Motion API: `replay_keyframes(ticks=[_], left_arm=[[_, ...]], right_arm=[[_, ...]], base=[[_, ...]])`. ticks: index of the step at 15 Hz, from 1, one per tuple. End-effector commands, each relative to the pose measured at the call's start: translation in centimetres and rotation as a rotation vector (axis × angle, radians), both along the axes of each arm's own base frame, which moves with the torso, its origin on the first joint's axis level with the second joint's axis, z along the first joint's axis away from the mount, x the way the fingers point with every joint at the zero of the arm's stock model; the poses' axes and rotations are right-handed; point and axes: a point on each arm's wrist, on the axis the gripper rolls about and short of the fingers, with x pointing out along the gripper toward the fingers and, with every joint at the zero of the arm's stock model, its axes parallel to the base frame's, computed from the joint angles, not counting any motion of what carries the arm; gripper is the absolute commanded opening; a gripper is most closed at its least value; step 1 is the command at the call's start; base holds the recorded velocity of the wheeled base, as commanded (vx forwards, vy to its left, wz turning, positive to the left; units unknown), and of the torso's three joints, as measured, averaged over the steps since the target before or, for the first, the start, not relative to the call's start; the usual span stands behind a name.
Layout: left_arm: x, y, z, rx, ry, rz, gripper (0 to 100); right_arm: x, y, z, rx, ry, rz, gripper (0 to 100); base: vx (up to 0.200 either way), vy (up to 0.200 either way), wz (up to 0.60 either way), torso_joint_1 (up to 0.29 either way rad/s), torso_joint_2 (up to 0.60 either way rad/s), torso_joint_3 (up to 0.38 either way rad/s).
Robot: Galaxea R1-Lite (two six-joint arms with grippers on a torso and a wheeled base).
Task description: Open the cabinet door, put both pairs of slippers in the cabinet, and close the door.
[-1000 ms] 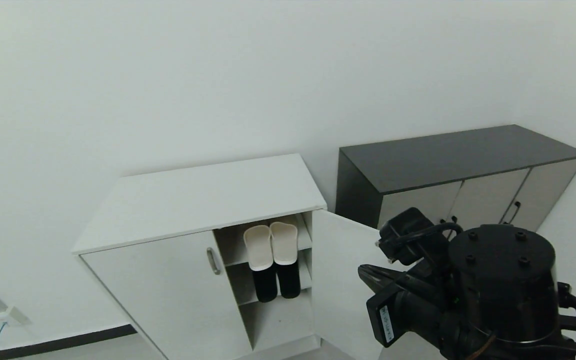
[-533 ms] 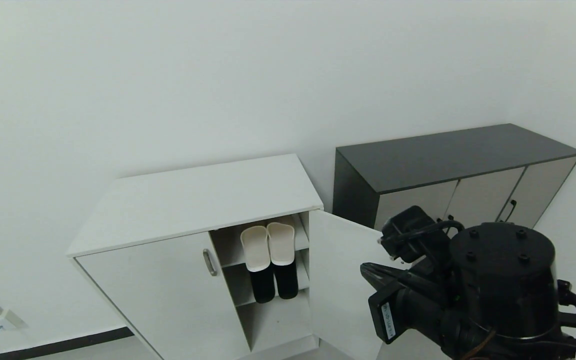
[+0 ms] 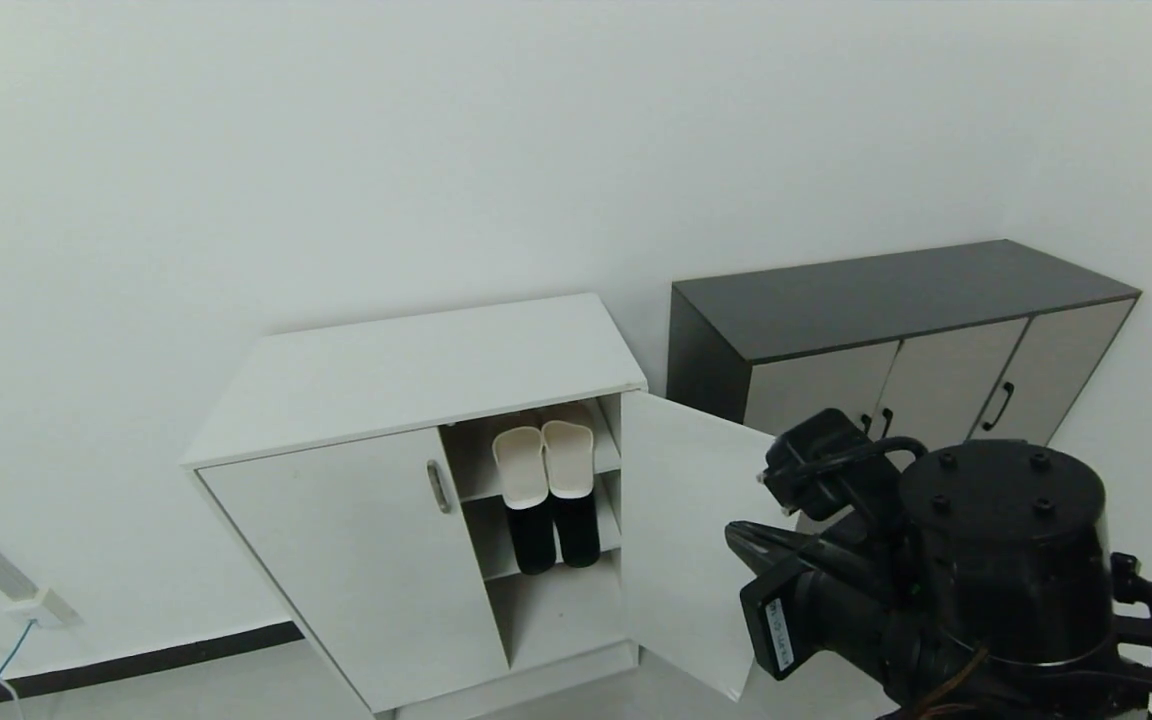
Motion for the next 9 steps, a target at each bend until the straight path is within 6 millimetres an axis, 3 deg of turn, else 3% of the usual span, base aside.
replay_keyframes(ticks=[1, 4, 9], left_arm=[[0.0, 0.0, 0.0, 0.0, 0.0, 0.002, 0], [0.0, 0.0, 0.0, -0.002, -0.001, 0.003, 0], [0.0, 0.0, 0.0, -0.002, -0.001, 0.003, 0]], right_arm=[[0.1, -0.1, 0.0, -0.001, -0.001, -0.005, 0], [2.1, -0.5, -0.7, -0.013, 0.007, -0.069, 0], [7.5, -2.3, -1.0, 0.016, 0.02, -0.19, 0]], base=[[0.0, 0.0, 0.0, 0.0, 0.0, 0.0], [0.0, 0.0, 0.0, 0.0, 0.0, 0.0], [0.0, 0.0, 0.0, 0.0, 0.0, 0.0]])
